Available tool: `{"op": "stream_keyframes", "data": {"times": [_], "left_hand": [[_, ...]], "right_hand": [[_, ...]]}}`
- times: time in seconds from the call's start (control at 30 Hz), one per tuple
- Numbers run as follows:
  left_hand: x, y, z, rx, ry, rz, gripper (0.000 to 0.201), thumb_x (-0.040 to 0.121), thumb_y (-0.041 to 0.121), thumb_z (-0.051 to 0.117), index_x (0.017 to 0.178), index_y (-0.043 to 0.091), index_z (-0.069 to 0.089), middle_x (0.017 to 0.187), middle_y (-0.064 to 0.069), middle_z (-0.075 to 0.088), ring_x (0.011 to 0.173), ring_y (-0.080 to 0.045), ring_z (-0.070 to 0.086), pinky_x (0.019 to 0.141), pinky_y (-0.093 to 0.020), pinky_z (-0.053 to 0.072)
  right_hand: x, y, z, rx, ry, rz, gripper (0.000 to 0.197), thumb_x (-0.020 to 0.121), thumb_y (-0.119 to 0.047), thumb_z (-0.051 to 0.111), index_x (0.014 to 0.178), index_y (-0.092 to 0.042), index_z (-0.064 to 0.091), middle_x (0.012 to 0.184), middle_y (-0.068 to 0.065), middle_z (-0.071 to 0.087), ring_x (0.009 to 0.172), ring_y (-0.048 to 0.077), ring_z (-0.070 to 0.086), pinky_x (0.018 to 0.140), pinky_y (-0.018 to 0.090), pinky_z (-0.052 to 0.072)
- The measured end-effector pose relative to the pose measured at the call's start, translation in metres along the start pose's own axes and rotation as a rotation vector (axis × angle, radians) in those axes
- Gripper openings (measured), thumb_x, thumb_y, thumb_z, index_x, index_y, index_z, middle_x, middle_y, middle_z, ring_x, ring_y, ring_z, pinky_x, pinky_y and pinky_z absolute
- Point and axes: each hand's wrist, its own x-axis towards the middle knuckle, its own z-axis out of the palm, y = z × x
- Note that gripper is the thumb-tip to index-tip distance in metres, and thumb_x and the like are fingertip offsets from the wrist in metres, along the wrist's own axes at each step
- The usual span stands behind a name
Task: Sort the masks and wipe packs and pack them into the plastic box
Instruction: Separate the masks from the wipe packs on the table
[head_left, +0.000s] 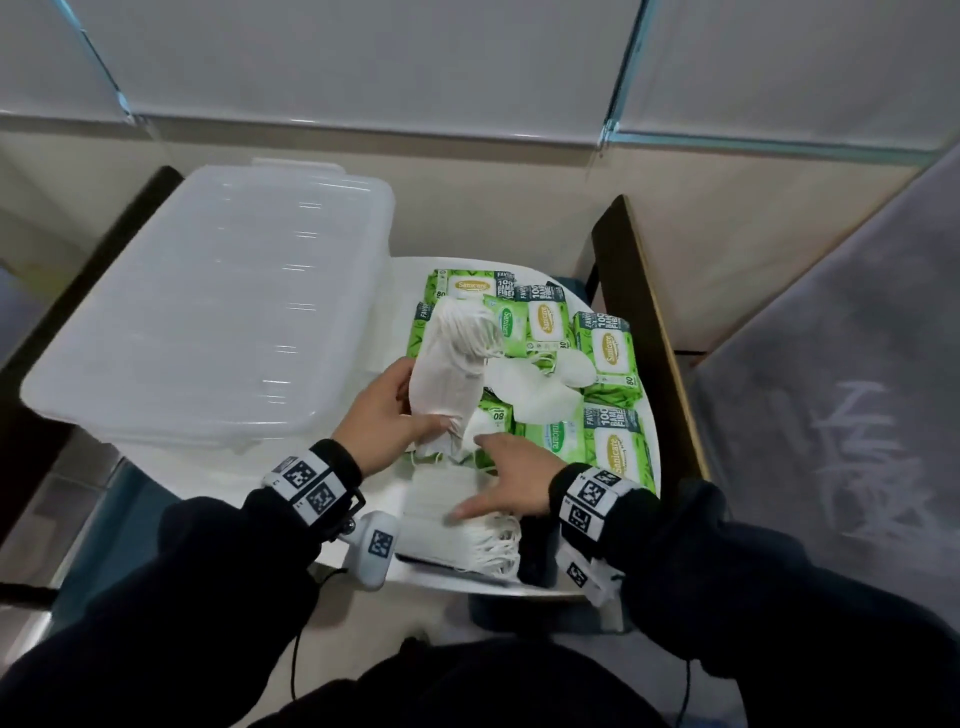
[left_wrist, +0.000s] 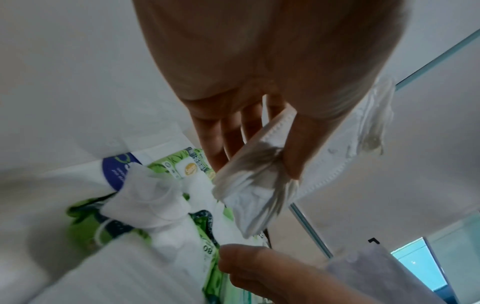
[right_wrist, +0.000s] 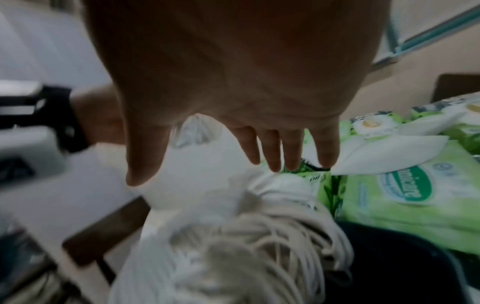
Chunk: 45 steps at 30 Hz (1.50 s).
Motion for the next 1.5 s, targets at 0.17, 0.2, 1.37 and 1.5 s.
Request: {"op": "stream_keyframes", "data": {"times": [0.17, 0.2, 1.37, 1.5], "left_hand": [[-0.018, -0.029, -0.011, 0.137, 0.047, -0.015, 0.055, 0.075, 0.022, 0.087, 0.121, 0.029, 0.057, 0.107, 0.01, 0.07, 0.094, -0.005, 0.067, 0.073, -0.018, 0.049], [-0.021, -0.035, -0.011, 0.15, 0.046, -0.027, 0.055, 0.077, 0.021, 0.086, 0.123, 0.027, 0.057, 0.107, 0.01, 0.069, 0.093, -0.002, 0.065, 0.071, -0.015, 0.047], [0.024, -0.07, 0.001, 0.5, -0.346, 0.218, 0.051, 0.076, 0.024, 0.082, 0.119, 0.027, 0.056, 0.1, 0.005, 0.068, 0.092, -0.021, 0.061, 0.074, -0.031, 0.047], [0.023, -0.076, 0.013, 0.51, -0.39, 0.269, 0.043, 0.078, 0.02, 0.081, 0.112, 0.027, 0.056, 0.094, 0.007, 0.069, 0.087, -0.018, 0.063, 0.066, -0.023, 0.041]], "right_hand": [[0.005, -0.027, 0.054, -0.356, 0.011, 0.117, 0.148, 0.051, -0.09, 0.073, 0.161, -0.012, 0.011, 0.163, 0.008, 0.027, 0.147, 0.034, 0.033, 0.115, 0.057, 0.033], [0.003, -0.032, 0.063, -0.397, 0.029, 0.138, 0.15, 0.051, -0.088, 0.075, 0.161, -0.011, 0.008, 0.162, 0.009, 0.026, 0.146, 0.034, 0.032, 0.114, 0.059, 0.032], [0.008, -0.017, 0.115, 0.028, 0.127, 0.179, 0.099, 0.071, -0.064, 0.077, 0.149, -0.051, 0.019, 0.131, 0.008, 0.055, 0.124, 0.033, 0.053, 0.11, 0.059, 0.033], [0.01, -0.014, 0.115, 0.023, 0.128, 0.176, 0.098, 0.071, -0.063, 0.077, 0.151, -0.041, 0.024, 0.142, 0.009, 0.052, 0.133, 0.033, 0.049, 0.113, 0.06, 0.031]]}}
